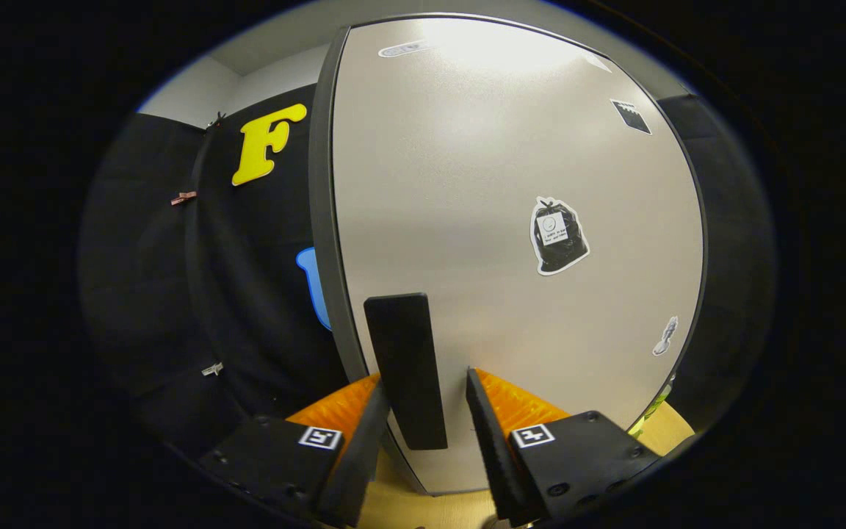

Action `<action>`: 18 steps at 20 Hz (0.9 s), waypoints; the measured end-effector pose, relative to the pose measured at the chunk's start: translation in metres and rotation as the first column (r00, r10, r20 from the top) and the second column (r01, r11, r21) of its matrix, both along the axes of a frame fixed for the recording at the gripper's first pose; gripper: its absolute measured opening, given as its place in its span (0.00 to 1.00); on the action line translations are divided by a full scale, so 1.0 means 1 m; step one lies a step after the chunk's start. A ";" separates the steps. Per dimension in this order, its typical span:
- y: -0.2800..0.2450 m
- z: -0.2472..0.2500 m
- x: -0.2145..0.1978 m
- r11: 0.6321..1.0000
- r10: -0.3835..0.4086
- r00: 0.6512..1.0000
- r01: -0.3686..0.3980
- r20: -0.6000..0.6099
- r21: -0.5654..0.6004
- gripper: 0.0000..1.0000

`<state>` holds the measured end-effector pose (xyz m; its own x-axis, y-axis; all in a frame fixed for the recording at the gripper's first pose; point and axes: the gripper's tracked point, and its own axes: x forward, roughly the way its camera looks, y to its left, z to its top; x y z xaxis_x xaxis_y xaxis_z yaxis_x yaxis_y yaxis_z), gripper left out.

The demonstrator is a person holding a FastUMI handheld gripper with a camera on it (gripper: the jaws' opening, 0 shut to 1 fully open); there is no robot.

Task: Open the shoe cabinet door, grab the shoes and put them into the shoe cabinet, then close the shoe cabinet door.

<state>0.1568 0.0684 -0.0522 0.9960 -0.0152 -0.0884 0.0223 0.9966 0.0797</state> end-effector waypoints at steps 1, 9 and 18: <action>-0.001 0.000 0.001 1.000 -0.005 1.000 0.005 0.000 -0.008 0.63; 0.005 -0.003 0.001 0.999 0.002 1.000 -0.002 0.001 -0.050 0.32; 0.005 -0.004 -0.007 0.998 0.020 1.000 -0.020 -0.003 -0.057 0.17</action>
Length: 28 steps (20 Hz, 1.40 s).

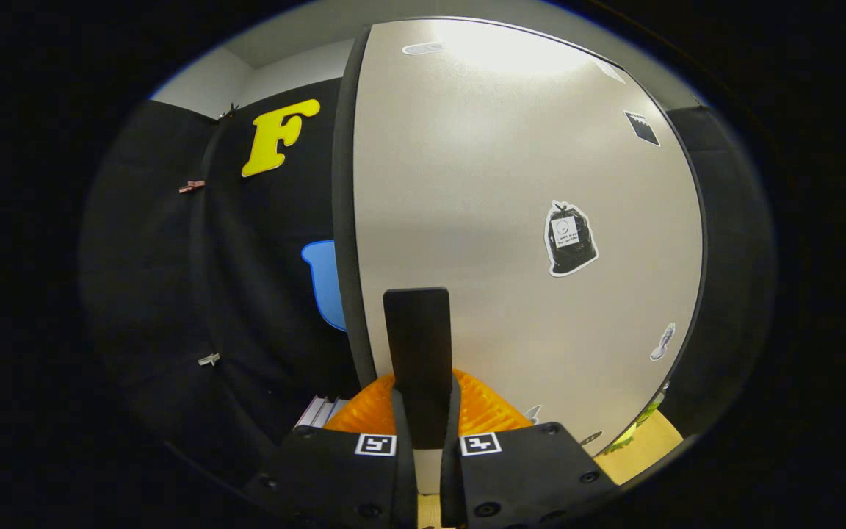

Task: Open the shoe cabinet door, grab the shoes and put them into the shoe cabinet, then close the shoe cabinet door.

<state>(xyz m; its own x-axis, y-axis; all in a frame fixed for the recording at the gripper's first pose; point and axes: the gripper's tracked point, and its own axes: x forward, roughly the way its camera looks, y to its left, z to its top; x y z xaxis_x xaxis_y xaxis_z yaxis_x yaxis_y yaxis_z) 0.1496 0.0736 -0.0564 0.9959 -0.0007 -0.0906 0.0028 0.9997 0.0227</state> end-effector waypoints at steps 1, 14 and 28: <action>0.000 -0.001 -0.002 1.000 0.007 1.000 -0.007 -0.005 0.000 0.17; -0.035 0.002 -0.113 0.997 0.079 0.997 -0.079 -0.022 -0.005 0.17; -0.120 0.008 -0.206 0.985 0.172 0.985 -0.171 -0.032 0.029 0.16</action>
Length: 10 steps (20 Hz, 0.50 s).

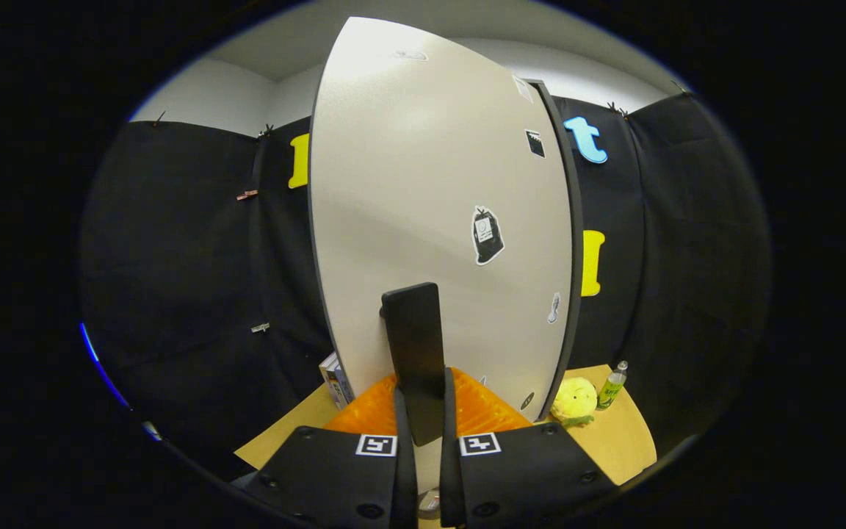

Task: Open the shoe cabinet door, grab the shoes and put them into the shoe cabinet, then close the shoe cabinet door.

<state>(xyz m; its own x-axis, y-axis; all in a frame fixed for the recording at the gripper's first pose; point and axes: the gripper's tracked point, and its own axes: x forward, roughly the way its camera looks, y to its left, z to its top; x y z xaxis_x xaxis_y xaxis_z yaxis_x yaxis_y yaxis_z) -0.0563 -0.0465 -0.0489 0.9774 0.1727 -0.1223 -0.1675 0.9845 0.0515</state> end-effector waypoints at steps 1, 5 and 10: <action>-0.008 0.001 -0.005 1.000 -0.003 1.000 0.003 0.002 -0.001 0.16; -0.043 0.002 -0.021 0.999 -0.046 0.999 0.046 0.018 -0.006 0.16; -0.087 0.005 -0.034 0.991 -0.132 0.991 0.133 0.039 -0.027 0.15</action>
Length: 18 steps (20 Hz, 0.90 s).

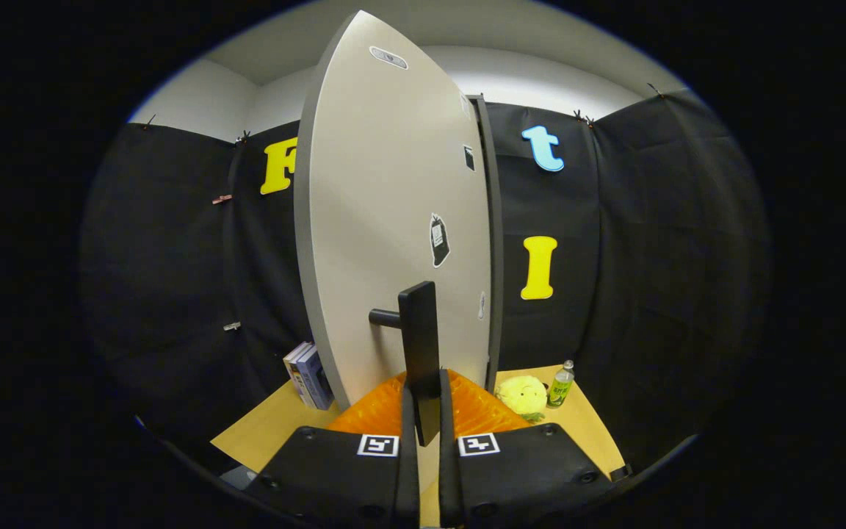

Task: Open the shoe cabinet door, grab the shoes and put them into the shoe cabinet, then close the shoe cabinet door.

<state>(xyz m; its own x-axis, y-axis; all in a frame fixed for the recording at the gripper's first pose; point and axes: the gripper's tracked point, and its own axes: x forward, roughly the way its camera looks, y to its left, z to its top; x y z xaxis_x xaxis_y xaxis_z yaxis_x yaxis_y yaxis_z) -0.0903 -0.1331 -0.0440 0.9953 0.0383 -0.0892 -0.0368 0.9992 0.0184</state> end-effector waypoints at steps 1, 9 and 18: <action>-0.009 0.000 0.000 1.000 -0.020 1.000 0.020 0.001 -0.006 0.15; -0.077 -0.001 -0.005 0.989 -0.145 0.989 0.146 -0.020 0.011 0.09; -0.125 -0.006 -0.032 0.981 -0.194 0.981 0.194 -0.013 0.018 0.09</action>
